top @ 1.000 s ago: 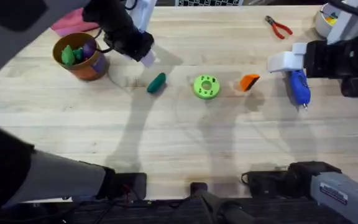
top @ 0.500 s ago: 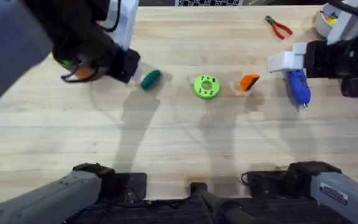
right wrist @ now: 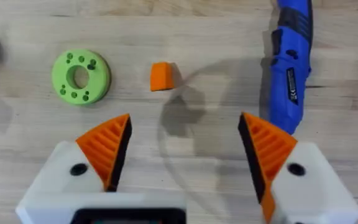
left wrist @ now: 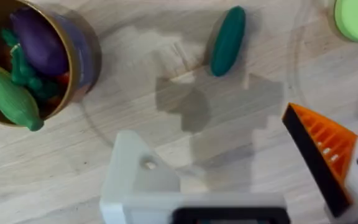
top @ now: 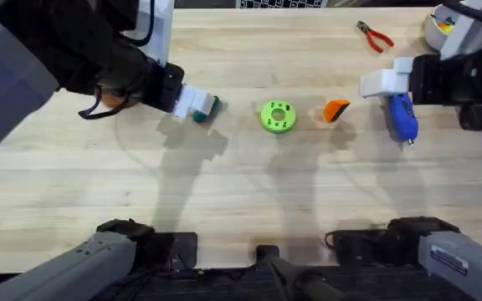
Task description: Pick up the gripper from the table and insert it into the empty holder that is missing its gripper. Then pick up a screw, insert it into the mounting hole, and use the screwdriver to tighten it. Finally, clean up the table by picking up the vegetable and placing it into the bucket.
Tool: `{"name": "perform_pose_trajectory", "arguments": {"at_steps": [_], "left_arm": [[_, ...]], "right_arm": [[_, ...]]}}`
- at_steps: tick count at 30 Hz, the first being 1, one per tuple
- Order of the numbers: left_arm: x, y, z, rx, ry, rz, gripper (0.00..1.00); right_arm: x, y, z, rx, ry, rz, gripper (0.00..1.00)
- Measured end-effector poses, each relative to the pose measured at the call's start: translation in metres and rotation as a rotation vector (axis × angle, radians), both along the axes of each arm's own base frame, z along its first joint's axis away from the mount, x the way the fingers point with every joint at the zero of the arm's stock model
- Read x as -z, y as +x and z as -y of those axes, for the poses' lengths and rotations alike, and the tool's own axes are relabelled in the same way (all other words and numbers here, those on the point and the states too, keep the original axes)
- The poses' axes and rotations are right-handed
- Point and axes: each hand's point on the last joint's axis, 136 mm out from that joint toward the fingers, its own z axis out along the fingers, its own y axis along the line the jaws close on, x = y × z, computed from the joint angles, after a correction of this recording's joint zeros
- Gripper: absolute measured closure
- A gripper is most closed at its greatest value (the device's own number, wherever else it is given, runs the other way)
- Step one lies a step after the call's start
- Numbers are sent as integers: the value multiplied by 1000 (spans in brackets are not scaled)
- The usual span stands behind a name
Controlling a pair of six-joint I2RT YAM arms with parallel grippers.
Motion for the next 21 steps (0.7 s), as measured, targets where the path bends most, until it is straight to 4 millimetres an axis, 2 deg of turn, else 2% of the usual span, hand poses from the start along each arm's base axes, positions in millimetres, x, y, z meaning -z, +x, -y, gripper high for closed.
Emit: {"name": "perform_pose_trajectory", "arguments": {"at_steps": [13,21], "left_arm": [[-14,25,5,-17,-33,113,13],[-12,21,5,-17,-30,97,13]], "right_arm": [[0,0,0,0,0,0,8],[0,0,0,0,0,0,8]]}}
